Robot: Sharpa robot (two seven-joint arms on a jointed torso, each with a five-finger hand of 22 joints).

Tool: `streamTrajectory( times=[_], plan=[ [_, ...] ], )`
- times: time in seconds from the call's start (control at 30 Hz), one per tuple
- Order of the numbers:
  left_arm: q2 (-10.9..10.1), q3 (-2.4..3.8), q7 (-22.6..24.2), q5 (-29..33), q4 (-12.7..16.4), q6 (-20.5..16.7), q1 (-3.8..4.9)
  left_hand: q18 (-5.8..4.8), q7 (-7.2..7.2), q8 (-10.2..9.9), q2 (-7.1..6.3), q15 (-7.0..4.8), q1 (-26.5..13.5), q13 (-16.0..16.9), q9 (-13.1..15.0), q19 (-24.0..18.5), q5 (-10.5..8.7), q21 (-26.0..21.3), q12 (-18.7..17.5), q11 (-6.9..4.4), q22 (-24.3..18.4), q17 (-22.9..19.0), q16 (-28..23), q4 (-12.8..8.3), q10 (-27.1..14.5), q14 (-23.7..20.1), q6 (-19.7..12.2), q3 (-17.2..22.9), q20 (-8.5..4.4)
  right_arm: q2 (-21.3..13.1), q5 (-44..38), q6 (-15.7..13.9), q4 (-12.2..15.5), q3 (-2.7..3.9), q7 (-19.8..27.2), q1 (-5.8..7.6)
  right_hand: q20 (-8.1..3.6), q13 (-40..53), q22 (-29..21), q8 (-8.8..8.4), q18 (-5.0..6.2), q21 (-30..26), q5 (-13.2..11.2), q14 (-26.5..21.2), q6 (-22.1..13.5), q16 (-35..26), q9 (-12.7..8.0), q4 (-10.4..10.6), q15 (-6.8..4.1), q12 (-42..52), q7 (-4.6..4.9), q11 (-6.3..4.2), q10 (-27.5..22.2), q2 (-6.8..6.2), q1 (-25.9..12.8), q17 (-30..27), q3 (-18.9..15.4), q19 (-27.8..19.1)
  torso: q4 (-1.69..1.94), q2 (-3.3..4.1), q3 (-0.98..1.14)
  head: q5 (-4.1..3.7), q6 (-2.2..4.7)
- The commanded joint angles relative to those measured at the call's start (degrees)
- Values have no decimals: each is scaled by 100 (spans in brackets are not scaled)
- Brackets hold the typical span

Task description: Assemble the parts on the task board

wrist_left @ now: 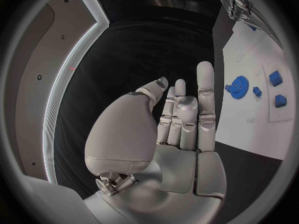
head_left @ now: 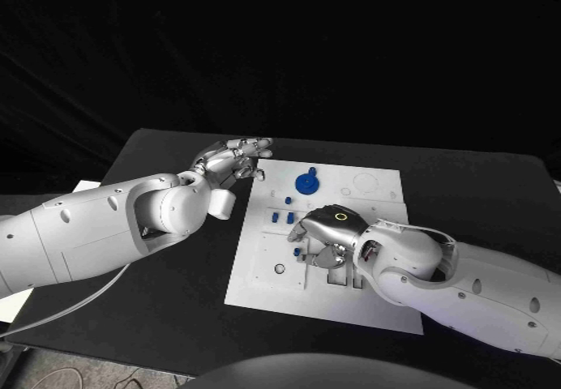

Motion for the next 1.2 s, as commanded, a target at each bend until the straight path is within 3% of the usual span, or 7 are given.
streamTrajectory(
  times=[0.03, 0.23, 0.37, 0.53, 0.67, 0.8, 1.2],
  plan=[
    [6, 3, -14, -50, -2, 138, 2, 99, -6, 23, 9, 1, 13, 6, -8, -11, 24, -36, 23, -10, -7, -5, -13, -27, -40, -36, -43, -15, 16, -53, -108, -436, 61, 1, -27, -6, 6, 7, -24, 0, 97, -46, 5, 154, -24, -36, 7, 45, 23, 97, -4, -6, -63, 52, 81, -25, -162, 11, 2, 1, 5, -10, 15],
    [-14, 3, -29, -59, -4, 157, 2, 99, -4, 25, 11, 4, 11, 7, -7, -14, 24, -40, 28, -7, -9, -19, -19, -26, -54, -44, -47, -16, 18, -369, -26, -743, 359, 58, 3, 14, -16, 25, 38, 5, 84, -10, 83, 167, 27, -52, 12, 86, 2, 300, -17, -32, 51, 120, 171, -58, -277, 94, 0, 1, -5, -46, 36],
    [-48, 2, -66, -121, 11, 193, 2, 99, 1, 25, 7, 9, 14, 7, -8, -21, 24, -48, 36, -2, -14, -50, -33, -30, -80, -62, -61, -16, 22, -702, 3, -741, 560, 119, -110, 159, -35, 32, 99, -15, 71, 31, 132, 175, -57, -42, -2, 101, -25, 407, -54, -67, 138, 107, 201, -49, -328, 145, -7, -4, -8, -98, 63],
    [-69, 2, -86, -157, 30, 226, 2, 99, 3, 25, 5, 11, 14, 7, -9, -24, 23, -52, 39, 1, -16, -59, -37, -31, -92, -68, -68, -17, 24, -1204, 209, -410, 643, 161, -318, 515, -46, -2, 88, 2, 68, 20, 88, 180, -15, -53, 9, 184, -45, 446, -97, -87, 36, 29, 184, -67, -526, 176, -7, -2, -17, -210, 131],
    [-75, 1, -80, -164, 45, 236, 2, 99, 5, 26, 5, 14, 17, 7, -8, -28, 24, -57, 44, 4, -18, -74, -44, -35, -108, -77, -75, -15, 27, -1442, 253, -163, 622, 171, -413, 656, -46, -20, 19, -2, 72, -40, 191, 174, -70, -85, 6, 339, -50, 435, -150, -92, -191, -29, 272, -110, -964, 176, -16, -5, -11, -286, 165],
    [-80, 1, -75, -167, 56, 239, 2, 99, 5, 26, 5, 14, 17, 7, -8, -28, 24, -57, 44, 4, -18, -74, -44, -35, -108, -77, -75, -15, 27, -1535, 231, 65, 574, 173, -451, 708, -33, -18, -36, -4, 76, -90, 238, 176, -116, -102, 7, 585, -34, 475, -212, -73, -325, -22, 497, -136, -1396, 181, -14, 4, -6, -315, 194],
    [-96, 1, -76, -200, 55, 261, 2, 99, 7, 29, 4, 17, 18, 7, -8, -33, 24, -61, 51, 6, -21, -93, -52, -36, -119, -88, -79, -16, 29, -1506, 183, 827, 460, 167, -432, 677, -62, -3, -95, 11, 84, -142, 329, 165, -74, -150, 17, 778, -70, 669, -254, -124, -168, 96, 764, -203, -1591, 195, 4, 3, -8, -345, 199]
  ],
)
